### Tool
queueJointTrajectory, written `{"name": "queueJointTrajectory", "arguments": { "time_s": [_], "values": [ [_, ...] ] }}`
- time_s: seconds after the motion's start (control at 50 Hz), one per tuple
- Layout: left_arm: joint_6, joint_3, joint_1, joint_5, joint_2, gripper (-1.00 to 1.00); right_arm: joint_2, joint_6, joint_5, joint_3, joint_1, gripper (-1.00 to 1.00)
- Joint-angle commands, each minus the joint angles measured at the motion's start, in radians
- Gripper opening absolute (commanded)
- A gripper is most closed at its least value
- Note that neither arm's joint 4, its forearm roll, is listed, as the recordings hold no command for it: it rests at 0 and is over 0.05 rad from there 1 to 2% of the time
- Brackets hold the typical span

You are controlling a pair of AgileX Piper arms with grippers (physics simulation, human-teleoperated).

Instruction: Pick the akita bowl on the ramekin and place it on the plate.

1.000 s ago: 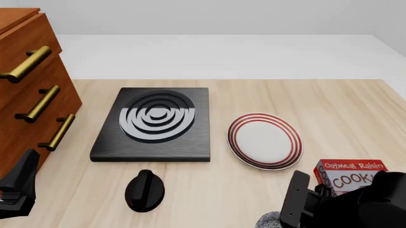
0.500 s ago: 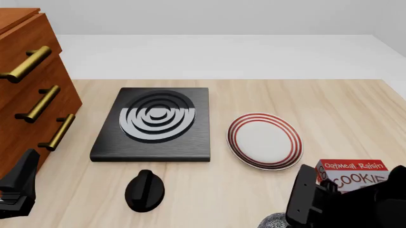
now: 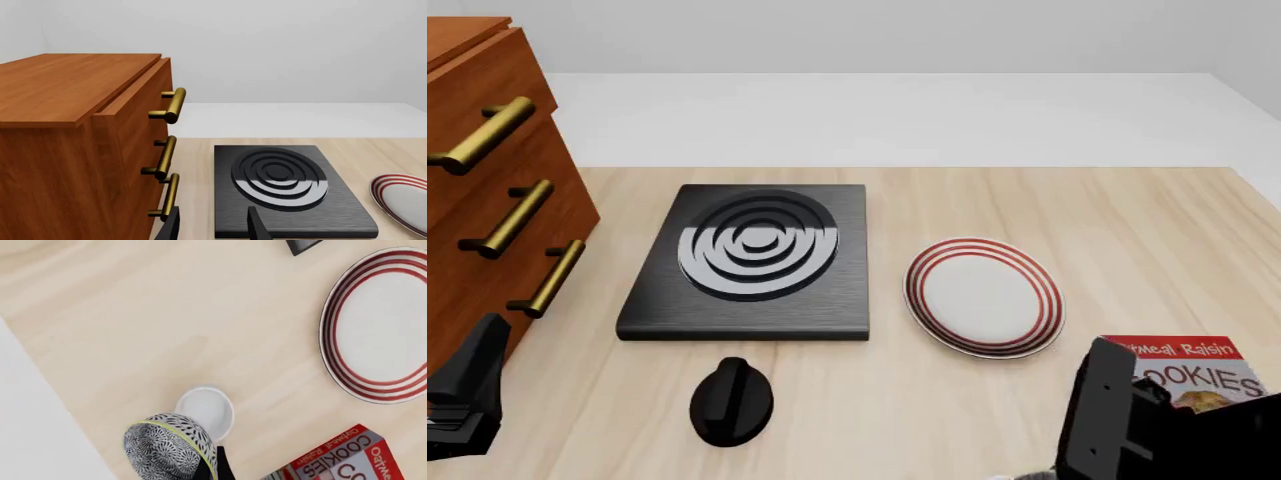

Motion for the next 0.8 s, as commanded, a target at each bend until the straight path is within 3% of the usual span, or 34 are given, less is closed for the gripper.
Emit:
{"name": "queueJointTrajectory", "arguments": {
  "time_s": [0.02,0.16,0.26,0.44,0.66,0.72,0.74,0.8],
  "values": [
    [0.000,0.000,0.000,0.000,0.000,1.00,-0.079,0.021,0.100,-0.074,-0.002,-1.00],
    [0.000,0.000,0.000,0.000,0.000,1.00,-0.100,0.013,0.140,-0.107,-0.013,-1.00],
    [0.000,0.000,0.000,0.000,0.000,1.00,-0.111,0.008,0.182,-0.190,-0.039,-1.00],
    [0.000,0.000,0.000,0.000,0.000,1.00,-0.120,0.041,0.205,-0.289,-0.103,-1.00],
    [0.000,0.000,0.000,0.000,0.000,1.00,-0.080,0.081,0.147,-0.341,-0.179,-1.00],
    [0.000,0.000,0.000,0.000,0.000,1.00,-0.058,0.080,0.123,-0.350,-0.212,-1.00],
    [0.000,0.000,0.000,0.000,0.000,1.00,-0.041,0.076,0.100,-0.365,-0.264,-1.00],
    [0.000,0.000,0.000,0.000,0.000,1.00,-0.008,0.096,0.073,-0.385,-0.279,-1.00]
  ]
}}
